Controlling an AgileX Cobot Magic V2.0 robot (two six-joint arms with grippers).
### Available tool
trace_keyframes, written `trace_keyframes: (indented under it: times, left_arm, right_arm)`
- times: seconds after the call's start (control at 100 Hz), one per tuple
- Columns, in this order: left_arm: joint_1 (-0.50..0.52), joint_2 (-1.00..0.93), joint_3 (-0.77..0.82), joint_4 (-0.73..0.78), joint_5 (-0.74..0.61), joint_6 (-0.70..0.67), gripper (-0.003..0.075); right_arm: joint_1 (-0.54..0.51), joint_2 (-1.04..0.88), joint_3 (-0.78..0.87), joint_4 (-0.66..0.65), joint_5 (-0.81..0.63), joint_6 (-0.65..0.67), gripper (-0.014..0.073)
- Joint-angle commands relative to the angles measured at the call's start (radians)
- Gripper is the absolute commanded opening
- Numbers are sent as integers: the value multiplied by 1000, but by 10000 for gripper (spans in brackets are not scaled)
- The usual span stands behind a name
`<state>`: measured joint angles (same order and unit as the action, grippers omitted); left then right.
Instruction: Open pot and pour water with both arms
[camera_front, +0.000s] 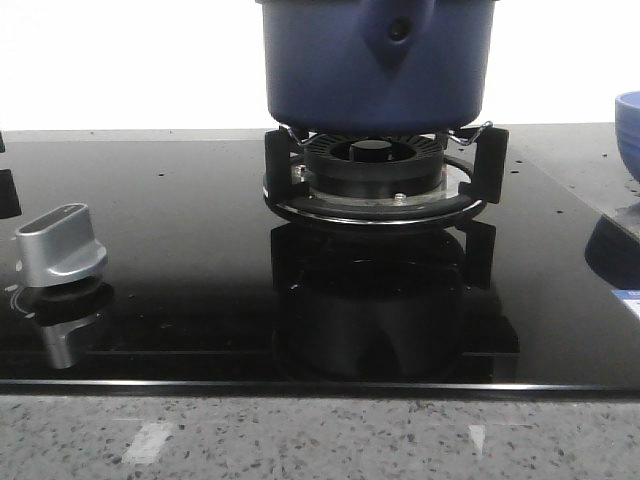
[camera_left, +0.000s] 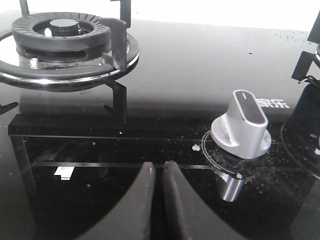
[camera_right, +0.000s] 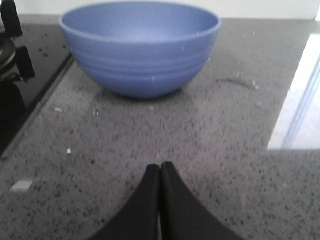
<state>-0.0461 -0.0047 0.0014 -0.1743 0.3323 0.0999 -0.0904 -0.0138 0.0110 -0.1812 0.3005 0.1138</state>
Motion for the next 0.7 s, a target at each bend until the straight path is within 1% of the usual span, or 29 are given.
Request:
trace_keyframes:
  times: [0.0,0.07,0.09,0.3,0.69]
  left_arm:
    - [4,-26,30,-5,-41,-10,-20]
    - [4,-26,30,-5,-41,-10,-20]
    - [4,-26,30,-5,-41,-10,-20]
    - [4,-26,30,-5,-41,-10,-20]
    - [4,-26,30,-5,-41,-10,-20]
  right_arm:
    - [-8,4,7,0,-91,-5,-74]
    - [-8,4,27,6,-101,-5,-74]
    - [-8,2,27,8,-71,-5,-74]
    - [-8,-16,25,8,17,-5,-74]
    - [-8,-16,25,8,14,-5,-74]
